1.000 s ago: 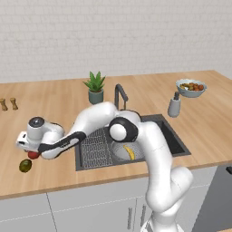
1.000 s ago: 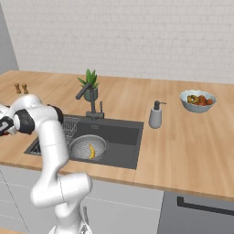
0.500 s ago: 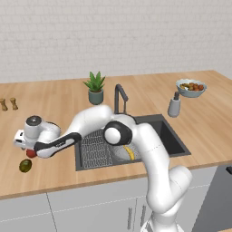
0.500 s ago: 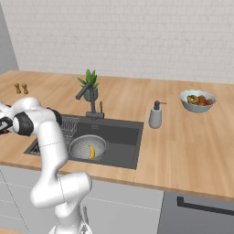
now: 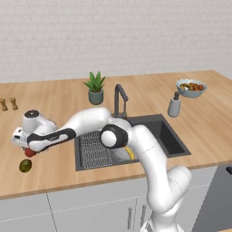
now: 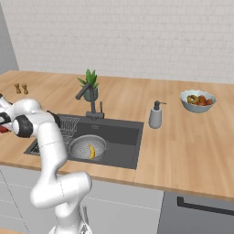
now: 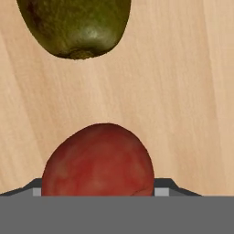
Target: Put the colander in the sink, put the banana, kiwi, apple in the colander, and turn on the sink faucet and pour water over the colander.
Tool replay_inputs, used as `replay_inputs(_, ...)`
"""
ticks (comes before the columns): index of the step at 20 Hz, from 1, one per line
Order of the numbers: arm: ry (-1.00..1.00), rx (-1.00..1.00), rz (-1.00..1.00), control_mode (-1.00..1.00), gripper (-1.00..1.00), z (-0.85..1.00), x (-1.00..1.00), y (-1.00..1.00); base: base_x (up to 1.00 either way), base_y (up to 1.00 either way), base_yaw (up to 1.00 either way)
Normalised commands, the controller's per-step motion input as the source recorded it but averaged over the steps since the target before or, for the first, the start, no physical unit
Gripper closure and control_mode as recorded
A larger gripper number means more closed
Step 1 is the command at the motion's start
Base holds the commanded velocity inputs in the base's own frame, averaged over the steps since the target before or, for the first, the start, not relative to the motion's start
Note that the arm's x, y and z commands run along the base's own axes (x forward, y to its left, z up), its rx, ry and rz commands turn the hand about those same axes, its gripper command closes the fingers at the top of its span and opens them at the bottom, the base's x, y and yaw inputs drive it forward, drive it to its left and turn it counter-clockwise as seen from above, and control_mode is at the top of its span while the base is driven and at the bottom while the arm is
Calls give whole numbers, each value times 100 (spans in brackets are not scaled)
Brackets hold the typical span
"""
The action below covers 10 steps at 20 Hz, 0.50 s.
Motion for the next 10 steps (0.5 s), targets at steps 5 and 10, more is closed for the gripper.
replay_inputs(5,12,0,0,-100,100,-30,-21,0,0,0,0)
replay_inputs(10,-2,0,0,-100,100,2,-56,-21,0,0,0)
